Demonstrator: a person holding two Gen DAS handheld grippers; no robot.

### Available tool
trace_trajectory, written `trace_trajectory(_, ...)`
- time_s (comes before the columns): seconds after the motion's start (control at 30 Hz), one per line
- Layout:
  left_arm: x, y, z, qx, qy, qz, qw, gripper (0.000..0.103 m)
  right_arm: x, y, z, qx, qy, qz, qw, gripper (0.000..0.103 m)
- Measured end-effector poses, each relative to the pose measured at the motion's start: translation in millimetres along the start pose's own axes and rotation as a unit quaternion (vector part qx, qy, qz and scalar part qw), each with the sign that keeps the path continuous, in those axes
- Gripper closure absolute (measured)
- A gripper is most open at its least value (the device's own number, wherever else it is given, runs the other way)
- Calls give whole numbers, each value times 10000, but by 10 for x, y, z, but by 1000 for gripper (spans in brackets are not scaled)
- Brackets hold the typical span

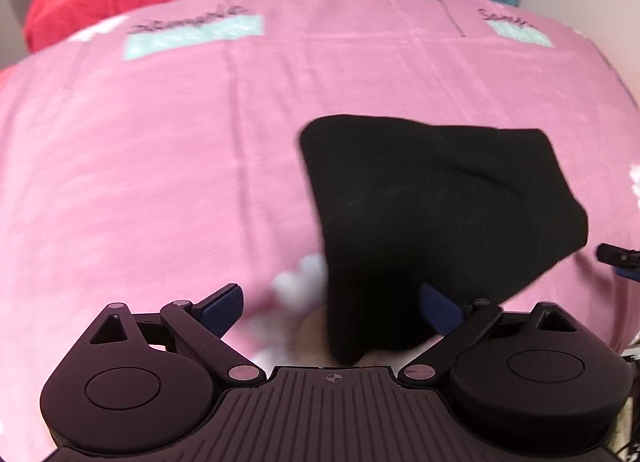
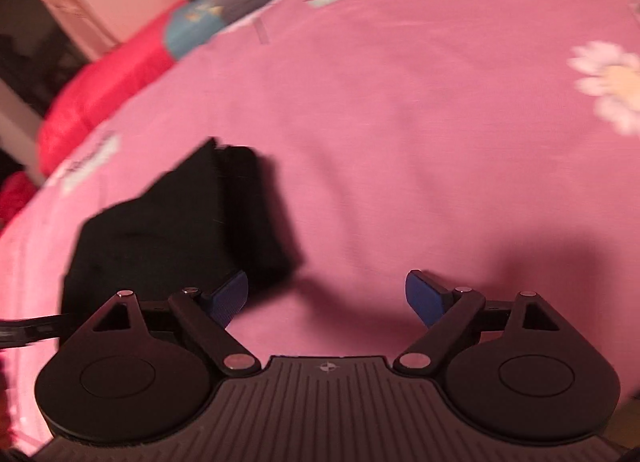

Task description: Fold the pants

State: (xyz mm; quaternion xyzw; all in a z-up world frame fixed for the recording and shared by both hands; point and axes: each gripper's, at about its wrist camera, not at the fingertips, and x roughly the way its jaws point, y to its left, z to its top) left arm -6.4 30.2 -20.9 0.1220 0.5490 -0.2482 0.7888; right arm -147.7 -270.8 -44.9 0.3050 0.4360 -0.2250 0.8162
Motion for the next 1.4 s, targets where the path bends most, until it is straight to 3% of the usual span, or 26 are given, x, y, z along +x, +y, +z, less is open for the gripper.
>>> trace_trajectory(0.07,-115,-9,-65,63,-34,209,9998,0,-25,47,-89,-41,60,-143,9999,15)
trace_trajectory(0.27,-246,-5,-200,137,-120,470,9987,0,-96,740,-316,-819,235,127,9963,15)
trace_trajectory(0.43,-235,-38,-262,230,-126,676,9974,0,-135,1004,-443,-1103,262,276,9932,14)
trace_trajectory(1.17,-209,-72,-362,85,-39,923,9957,0,-189,1115,-622,-1280,364,375,9904,14)
trace_trajectory(1.4,-179,-87,-339,88,-30,791,9968,0,-139,1094,-637,-1230,440,390,9907,14)
